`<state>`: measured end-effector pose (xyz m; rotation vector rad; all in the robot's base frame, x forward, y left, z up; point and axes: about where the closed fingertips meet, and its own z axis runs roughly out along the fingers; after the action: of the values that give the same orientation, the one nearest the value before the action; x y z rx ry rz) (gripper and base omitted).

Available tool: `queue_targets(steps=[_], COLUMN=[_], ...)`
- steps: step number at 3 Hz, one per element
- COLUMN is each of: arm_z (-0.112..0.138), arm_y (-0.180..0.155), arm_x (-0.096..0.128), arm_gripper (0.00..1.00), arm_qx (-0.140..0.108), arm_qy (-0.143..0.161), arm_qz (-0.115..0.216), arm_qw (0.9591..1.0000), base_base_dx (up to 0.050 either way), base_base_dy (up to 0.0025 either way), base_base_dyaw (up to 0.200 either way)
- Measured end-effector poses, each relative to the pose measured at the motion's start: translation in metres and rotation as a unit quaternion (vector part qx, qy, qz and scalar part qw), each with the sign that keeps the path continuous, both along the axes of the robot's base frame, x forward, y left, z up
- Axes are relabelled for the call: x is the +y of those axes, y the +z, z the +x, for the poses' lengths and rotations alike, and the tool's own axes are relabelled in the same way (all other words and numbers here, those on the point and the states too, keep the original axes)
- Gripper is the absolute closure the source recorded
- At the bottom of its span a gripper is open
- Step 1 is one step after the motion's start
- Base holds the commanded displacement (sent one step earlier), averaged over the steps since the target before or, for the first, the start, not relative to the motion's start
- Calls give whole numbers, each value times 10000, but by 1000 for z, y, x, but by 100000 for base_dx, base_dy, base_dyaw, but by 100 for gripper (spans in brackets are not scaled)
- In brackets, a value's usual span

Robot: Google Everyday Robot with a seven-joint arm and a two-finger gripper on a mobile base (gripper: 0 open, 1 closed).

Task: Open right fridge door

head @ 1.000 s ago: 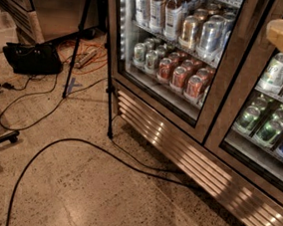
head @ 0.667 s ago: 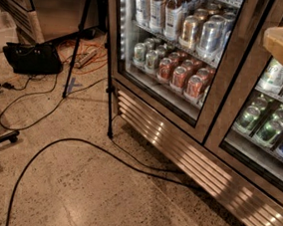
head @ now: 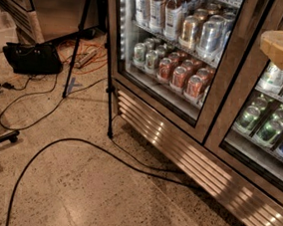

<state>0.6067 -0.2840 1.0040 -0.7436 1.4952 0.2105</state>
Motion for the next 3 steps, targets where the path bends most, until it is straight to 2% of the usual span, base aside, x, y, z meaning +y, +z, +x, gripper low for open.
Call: queue_targets(steps=[2,3], arm_z=[0,0], arm_y=[0,0], arm_x=[0,1], arm_gripper=[15,0], arm_qx=[0,-5], arm_qy=[1,-12], arm_qz=[0,-10], arm_qw=[10000,10000], base_base_dx=[0,0], base_base_dy=[0,0], base_base_dyaw=[0,0])
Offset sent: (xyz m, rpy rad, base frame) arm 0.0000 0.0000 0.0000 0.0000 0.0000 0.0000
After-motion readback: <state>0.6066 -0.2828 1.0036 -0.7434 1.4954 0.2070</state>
